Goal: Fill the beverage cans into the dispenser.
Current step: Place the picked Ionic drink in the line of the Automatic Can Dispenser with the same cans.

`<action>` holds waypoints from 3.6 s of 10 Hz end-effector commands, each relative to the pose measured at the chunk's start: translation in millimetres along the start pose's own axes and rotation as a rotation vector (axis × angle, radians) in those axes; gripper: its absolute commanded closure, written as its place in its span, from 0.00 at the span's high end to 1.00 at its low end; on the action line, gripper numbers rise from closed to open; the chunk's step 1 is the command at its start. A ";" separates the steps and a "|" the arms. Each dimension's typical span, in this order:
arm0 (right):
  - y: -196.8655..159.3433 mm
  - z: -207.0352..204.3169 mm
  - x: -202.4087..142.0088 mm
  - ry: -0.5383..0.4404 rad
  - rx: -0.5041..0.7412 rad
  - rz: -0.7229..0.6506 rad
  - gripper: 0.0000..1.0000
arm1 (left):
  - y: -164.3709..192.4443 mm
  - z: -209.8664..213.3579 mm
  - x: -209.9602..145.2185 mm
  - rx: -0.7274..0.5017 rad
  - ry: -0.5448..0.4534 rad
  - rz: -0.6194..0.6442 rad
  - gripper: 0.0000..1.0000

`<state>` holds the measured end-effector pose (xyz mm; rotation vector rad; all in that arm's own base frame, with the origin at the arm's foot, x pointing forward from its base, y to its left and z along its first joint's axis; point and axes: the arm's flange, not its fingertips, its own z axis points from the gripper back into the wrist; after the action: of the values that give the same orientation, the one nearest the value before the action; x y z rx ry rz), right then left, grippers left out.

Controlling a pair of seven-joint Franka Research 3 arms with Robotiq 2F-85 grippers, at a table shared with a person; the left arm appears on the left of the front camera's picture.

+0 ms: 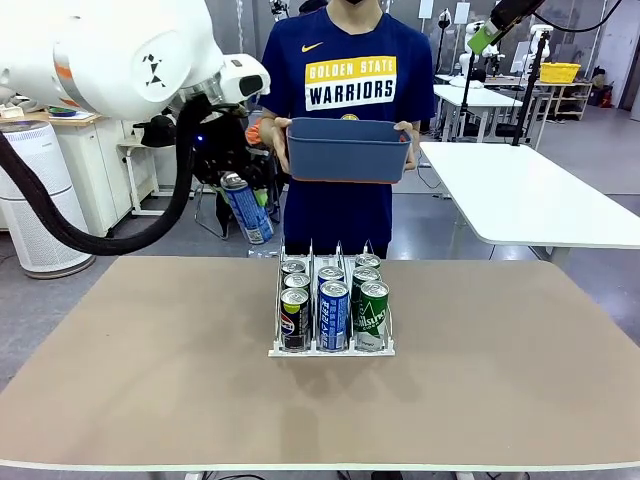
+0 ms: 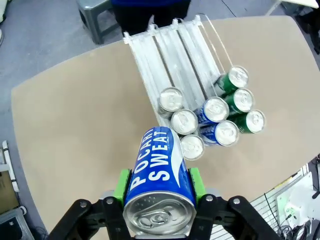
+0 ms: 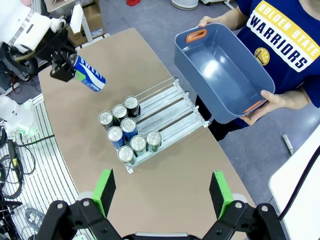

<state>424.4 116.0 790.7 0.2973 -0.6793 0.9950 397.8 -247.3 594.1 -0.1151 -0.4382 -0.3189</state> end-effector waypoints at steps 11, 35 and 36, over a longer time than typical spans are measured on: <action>0.3 -0.1 -1.1 0.000 0.001 -0.001 1.00 | -80.0 6.9 -58.2 0.070 0.010 0.324 0.57; 0.3 -0.1 -1.1 0.000 0.001 -0.001 1.00 | -189.8 -97.2 -99.6 0.016 -0.023 -0.124 0.57; 0.3 -0.1 -1.1 0.000 0.001 -0.001 1.00 | -187.4 -99.0 -106.5 0.074 0.048 -0.103 0.57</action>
<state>424.4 116.1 790.8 0.2972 -0.6794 0.9951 287.5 -415.1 464.9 -0.0360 -0.4182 -0.4140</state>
